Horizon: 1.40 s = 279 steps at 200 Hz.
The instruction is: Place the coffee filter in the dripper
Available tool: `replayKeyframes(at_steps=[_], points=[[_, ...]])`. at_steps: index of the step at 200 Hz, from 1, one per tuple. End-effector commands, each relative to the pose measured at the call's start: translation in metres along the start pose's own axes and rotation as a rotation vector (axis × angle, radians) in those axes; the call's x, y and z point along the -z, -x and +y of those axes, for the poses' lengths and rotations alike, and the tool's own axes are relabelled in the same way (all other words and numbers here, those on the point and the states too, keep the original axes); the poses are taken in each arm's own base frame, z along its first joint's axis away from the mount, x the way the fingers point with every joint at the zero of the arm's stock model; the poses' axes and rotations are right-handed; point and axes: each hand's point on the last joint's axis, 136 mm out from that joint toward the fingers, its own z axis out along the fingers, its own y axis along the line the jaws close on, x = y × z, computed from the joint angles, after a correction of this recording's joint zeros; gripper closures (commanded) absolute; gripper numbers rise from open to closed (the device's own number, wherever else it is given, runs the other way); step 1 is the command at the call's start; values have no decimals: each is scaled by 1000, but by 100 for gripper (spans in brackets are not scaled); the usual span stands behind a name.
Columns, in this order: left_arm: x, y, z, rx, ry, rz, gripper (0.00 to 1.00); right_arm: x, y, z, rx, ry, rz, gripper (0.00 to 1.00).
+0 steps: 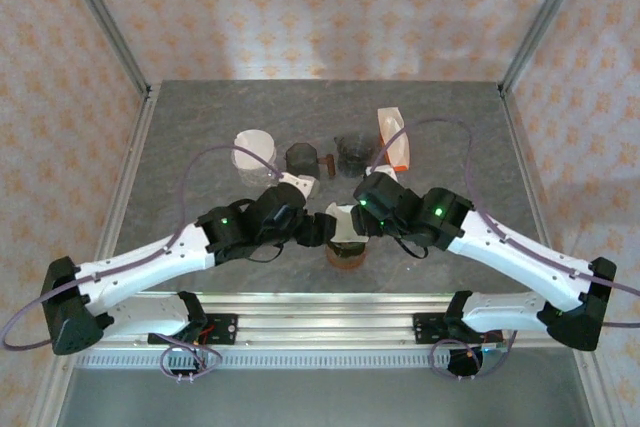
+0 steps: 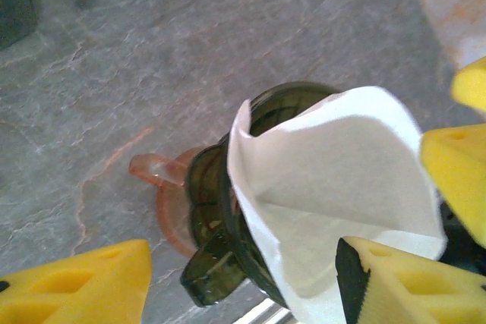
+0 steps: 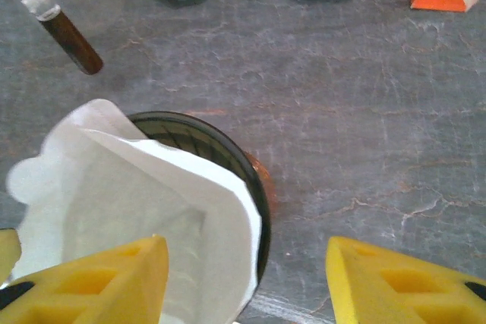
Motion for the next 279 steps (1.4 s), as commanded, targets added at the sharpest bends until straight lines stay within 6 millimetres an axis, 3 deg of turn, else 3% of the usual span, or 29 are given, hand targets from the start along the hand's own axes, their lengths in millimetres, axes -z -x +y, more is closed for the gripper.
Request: replayKeyframes(at_steps=[1,71,129,197,279], points=[[0,0,6,-33,44,-2,33,-2,4,-10,-24,-33,-42,43],[-9,-12,20,5,83,10,33,-14,-11,-27,-57,-78,-38,46],[-8,-16,31,15,123,3,34,-14,-12,-33,-81,-95,-51,46],[9,0,13,28,37,-49,25,0,10,-11,-37,1,-90,38],[0,-4,21,24,80,-28,28,-7,1,4,51,13,-40,36]])
